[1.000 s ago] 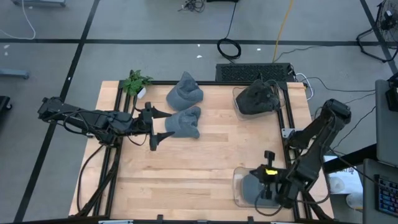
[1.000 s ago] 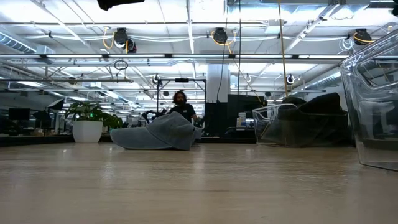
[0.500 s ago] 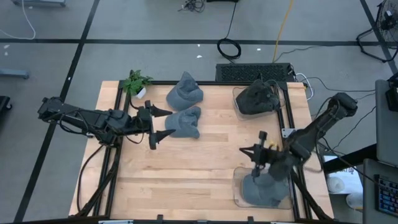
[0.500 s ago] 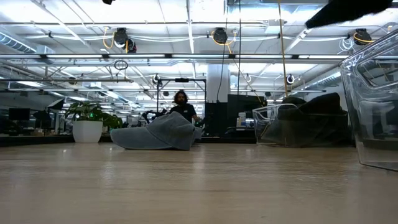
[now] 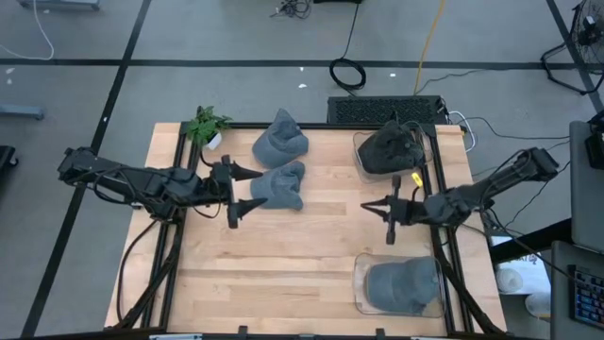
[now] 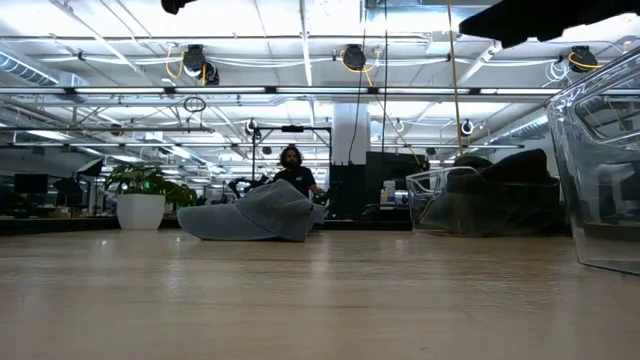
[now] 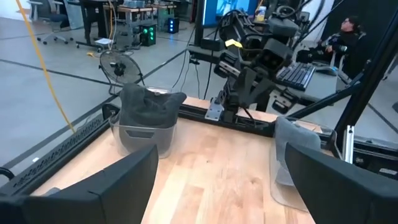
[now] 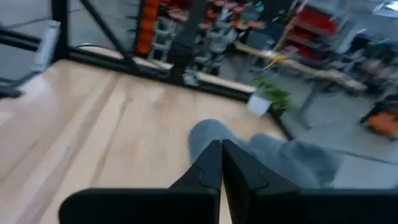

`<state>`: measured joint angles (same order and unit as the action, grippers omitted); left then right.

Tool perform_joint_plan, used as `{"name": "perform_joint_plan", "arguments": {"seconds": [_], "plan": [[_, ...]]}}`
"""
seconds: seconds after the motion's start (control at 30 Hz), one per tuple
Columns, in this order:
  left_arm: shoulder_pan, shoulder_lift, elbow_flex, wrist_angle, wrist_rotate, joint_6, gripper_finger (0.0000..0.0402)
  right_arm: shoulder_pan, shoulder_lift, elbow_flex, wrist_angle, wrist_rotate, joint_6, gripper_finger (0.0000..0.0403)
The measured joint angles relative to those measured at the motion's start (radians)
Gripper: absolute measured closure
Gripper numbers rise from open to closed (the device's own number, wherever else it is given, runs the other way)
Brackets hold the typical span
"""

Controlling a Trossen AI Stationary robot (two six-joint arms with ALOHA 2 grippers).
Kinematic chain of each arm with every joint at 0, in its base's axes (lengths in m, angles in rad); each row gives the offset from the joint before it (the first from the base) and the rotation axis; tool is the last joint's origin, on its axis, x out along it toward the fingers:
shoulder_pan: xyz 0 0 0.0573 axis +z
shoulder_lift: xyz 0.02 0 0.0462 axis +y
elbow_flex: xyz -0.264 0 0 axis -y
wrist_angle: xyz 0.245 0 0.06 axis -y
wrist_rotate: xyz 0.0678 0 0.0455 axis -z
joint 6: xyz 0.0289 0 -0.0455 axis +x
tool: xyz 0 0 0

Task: Pick & Place hat
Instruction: Put the bottom gray cap into the bottom transparent bin

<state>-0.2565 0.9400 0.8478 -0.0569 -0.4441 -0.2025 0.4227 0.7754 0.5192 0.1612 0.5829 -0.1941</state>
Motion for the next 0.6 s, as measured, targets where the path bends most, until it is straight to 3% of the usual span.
{"name": "perform_joint_plan", "arguments": {"seconds": [0.2, 0.4, 0.6], "plan": [[0.001, 0.003, 0.000, 0.001, -0.007, 0.020, 0.0041, -0.049, -0.103, -0.020, -0.115, -0.225, 0.062, 0.0403], [0.007, 0.004, 0.000, 0.038, -0.016, 0.031, 0.0041, -0.098, -0.191, -0.052, -0.163, -0.254, 0.086, 0.0403], [0.041, 0.004, 0.000, 0.042, -0.055, 0.041, 0.0041, -0.193, -0.274, -0.116, -0.146, -0.377, 0.117, 0.0403]]}}
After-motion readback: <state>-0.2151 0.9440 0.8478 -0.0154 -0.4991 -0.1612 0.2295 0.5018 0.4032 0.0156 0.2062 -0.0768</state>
